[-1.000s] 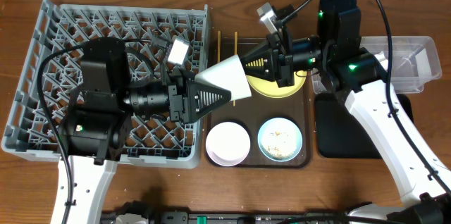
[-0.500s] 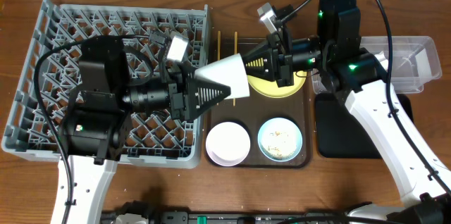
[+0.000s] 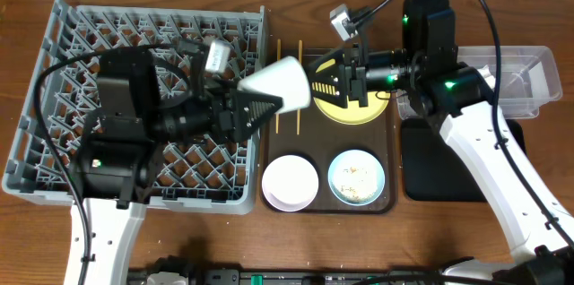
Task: Sort waste into correct bins and load items into the dishwasher
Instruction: 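Hand the white cup from the right gripper to the left gripper, then place the white cup into the dish rack with the left gripper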
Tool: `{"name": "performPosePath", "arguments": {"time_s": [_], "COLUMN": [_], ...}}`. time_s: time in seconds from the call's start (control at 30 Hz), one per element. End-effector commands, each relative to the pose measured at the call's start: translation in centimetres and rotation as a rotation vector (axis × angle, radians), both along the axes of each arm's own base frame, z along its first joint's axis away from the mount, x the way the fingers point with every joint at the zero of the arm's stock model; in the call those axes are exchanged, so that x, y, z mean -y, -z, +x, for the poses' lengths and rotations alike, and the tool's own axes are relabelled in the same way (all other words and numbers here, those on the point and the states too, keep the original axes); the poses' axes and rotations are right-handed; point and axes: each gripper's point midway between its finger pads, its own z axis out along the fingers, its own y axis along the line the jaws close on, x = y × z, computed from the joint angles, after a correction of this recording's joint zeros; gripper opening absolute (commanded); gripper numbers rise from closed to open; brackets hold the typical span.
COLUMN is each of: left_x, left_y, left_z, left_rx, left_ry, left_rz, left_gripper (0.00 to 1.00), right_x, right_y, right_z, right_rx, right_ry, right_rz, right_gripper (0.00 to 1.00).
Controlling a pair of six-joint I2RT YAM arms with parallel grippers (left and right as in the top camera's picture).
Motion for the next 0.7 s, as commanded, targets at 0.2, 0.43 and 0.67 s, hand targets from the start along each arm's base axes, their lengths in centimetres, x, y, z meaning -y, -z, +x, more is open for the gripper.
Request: {"name": "performPosePath", "arguments": {"time_s": [0.2,0.43,0.67], "left_x": [-10.7,-16.7,-20.8], "left_y": [6.5,11.5,13.0], "left_z": [1.9,-2.7,-6.1], "left_rx": [-0.190,-0.493,-0.650], "left_ry": [-0.481,-0.742,-0.945], "left_rz": [0.363,0.640,0.811], "left_gripper": [0.68,0.68,0.68], "right_x": [5.1,6.8,7.0], "right_y": [6.6,10.7,11.6], "right_z": [3.2,1.6,0.5], "right_rx": [-0.049,-0.121,-0.152], "right_ry": [0.342,0.414,0.404], "right_rz": [-0.381,-0.632,-0.686], "right_gripper": [0.55,0.56,0.57]}}
